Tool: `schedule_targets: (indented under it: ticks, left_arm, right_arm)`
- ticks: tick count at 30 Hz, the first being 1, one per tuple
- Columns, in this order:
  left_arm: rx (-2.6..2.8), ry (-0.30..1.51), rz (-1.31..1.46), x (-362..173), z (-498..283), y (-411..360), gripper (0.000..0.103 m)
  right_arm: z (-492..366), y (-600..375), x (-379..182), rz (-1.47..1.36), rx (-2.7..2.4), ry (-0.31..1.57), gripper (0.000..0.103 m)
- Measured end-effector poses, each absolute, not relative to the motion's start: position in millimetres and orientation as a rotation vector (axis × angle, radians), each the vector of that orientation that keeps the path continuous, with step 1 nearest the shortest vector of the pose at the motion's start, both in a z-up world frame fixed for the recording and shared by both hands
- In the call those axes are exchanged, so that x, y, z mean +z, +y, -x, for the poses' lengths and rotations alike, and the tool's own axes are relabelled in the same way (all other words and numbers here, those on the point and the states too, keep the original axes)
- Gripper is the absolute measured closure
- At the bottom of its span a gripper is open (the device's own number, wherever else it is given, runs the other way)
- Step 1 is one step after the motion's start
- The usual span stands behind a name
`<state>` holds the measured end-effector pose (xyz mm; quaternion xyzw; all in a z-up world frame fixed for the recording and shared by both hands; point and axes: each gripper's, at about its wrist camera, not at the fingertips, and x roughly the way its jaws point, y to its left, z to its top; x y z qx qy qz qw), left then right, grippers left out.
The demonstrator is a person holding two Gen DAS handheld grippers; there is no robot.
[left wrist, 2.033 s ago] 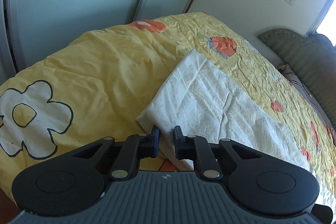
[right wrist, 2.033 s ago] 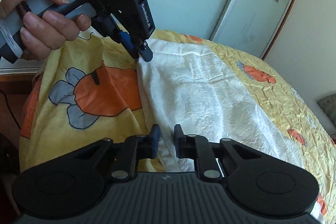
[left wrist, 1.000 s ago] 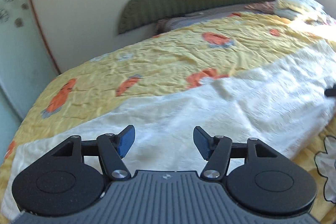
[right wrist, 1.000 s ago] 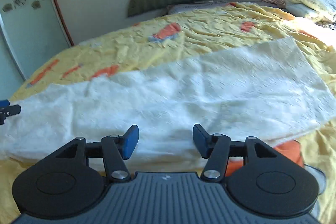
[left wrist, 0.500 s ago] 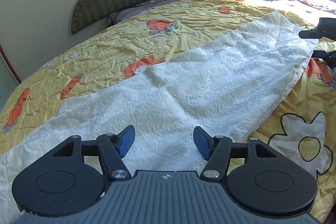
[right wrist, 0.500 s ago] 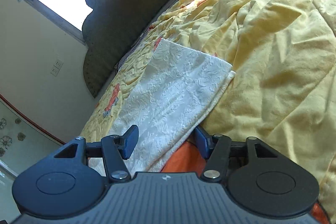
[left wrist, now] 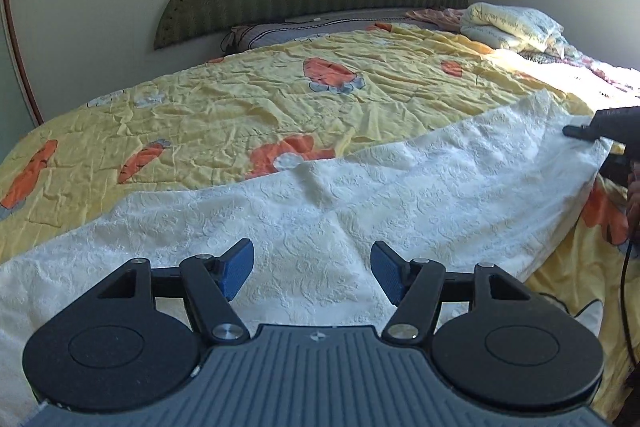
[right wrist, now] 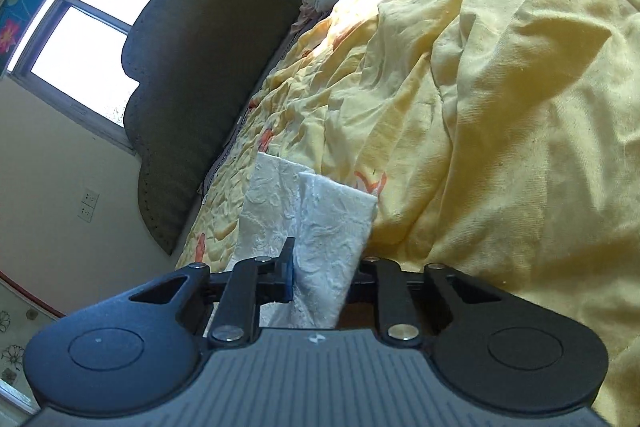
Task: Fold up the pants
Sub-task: 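Pinch the pants fold with the left gripper while the right gripper grasps beside it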
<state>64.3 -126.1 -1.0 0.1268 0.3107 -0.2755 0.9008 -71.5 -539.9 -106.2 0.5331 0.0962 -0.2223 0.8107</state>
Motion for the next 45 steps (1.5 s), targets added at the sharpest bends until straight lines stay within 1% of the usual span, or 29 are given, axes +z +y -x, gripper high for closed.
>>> schedule_targets:
  ticks: [2,5,7,9,10,11,12,14,18,20,21,22,23,24,25,26,27,29,33,35,38,41,43,44,45]
  left_arm:
    - [-0.591,0.709,-0.164,2,-78,-119,0.033]
    - [-0.647,0.847,0.053,0,-101,-105,0.033]
    - [-0.709,0.948,0.258,-8,-118,-95,0.032]
    - [-0.785,1.026,0.474,-16,-132,-88,0.028]
    - [-0.832,1.055,0.590,-21,-138,-88,0.026]
    - [-0.867,1.069,0.671,-25,-143,-89,0.022]
    - [-0.889,1.077,0.727,-28,-147,-92,0.017]
    - [-0.919,1.088,0.808,-32,-154,-101,0.012]
    - [-0.906,1.134,0.828,-41,-169,-122,0.012]
    - [-0.863,1.163,0.842,-48,-177,-128,0.012]
    - [-0.843,1.168,0.854,-50,-180,-129,0.014]
    - [-0.823,1.168,0.874,-53,-185,-126,0.019]
    - [-0.817,1.167,0.884,-55,-188,-124,0.035]
    - [-0.815,1.175,0.880,-55,-191,-122,0.056]
    - [-0.812,1.183,0.863,-55,-194,-120,0.065]
    - [-0.804,1.180,0.836,-55,-195,-118,0.084]
    - [-0.788,1.165,0.796,-53,-194,-114,0.096]
    - [-0.774,1.105,0.722,-45,-190,-107,0.099]
    - [-0.714,0.912,0.489,-13,-172,-91,0.099]
    - [-0.675,0.843,0.396,-3,-161,-81,0.099]
    - [-0.598,0.785,0.286,-2,-148,-66,0.099]
    - [-0.523,0.783,0.213,-16,-142,-56,0.098]
    - [-0.497,0.811,0.187,-27,-143,-55,0.094]
    - [-0.477,0.811,0.174,-29,-143,-55,0.079]
    - [-0.464,0.793,0.162,-29,-142,-54,0.076]
  right_arm:
    - [65,-529,-87,-1.016,-0.477,0.210,0.087]
    - [44,-493,-42,-0.745,-0.414,0.227,0.087]
    - [25,-460,-18,-0.553,-0.353,0.255,0.087]
    - [4,-416,-1,-0.363,-0.265,0.282,0.087]
    - [-3,-396,3,-0.288,-0.219,0.298,0.087]
    - [-10,-376,4,-0.223,-0.179,0.313,0.087]
    - [-16,-359,2,-0.170,-0.143,0.329,0.087]
    - [-22,-324,-5,-0.077,-0.074,0.364,0.087]
    - [-18,-278,-18,0.025,0.016,0.406,0.087]
    - [-13,-268,-19,0.033,0.064,0.407,0.087]
    - [-10,-264,-20,0.037,0.082,0.404,0.087]
    - [-5,-258,-21,0.063,0.105,0.405,0.087]
    - [-3,-252,-22,0.099,0.120,0.413,0.086]
    - [0,-243,-22,0.142,0.130,0.423,0.086]
    - [1,-238,-23,0.178,0.134,0.430,0.086]
    - [2,-234,-25,0.203,0.135,0.432,0.085]
    - [2,-231,-26,0.226,0.141,0.434,0.085]
    - [3,-220,-28,0.244,0.157,0.428,0.085]
    - [-1,-198,-26,0.288,0.205,0.394,0.085]
    - [-4,-182,-25,0.313,0.245,0.374,0.085]
    - [-7,-162,-30,0.325,0.310,0.368,0.085]
    - [-14,-146,-41,0.341,0.357,0.409,0.085]
    - [-20,-135,-49,0.372,0.362,0.466,0.084]
    - [-19,-131,-51,0.394,0.355,0.485,0.084]
    - [-16,-127,-51,0.415,0.350,0.488,0.084]
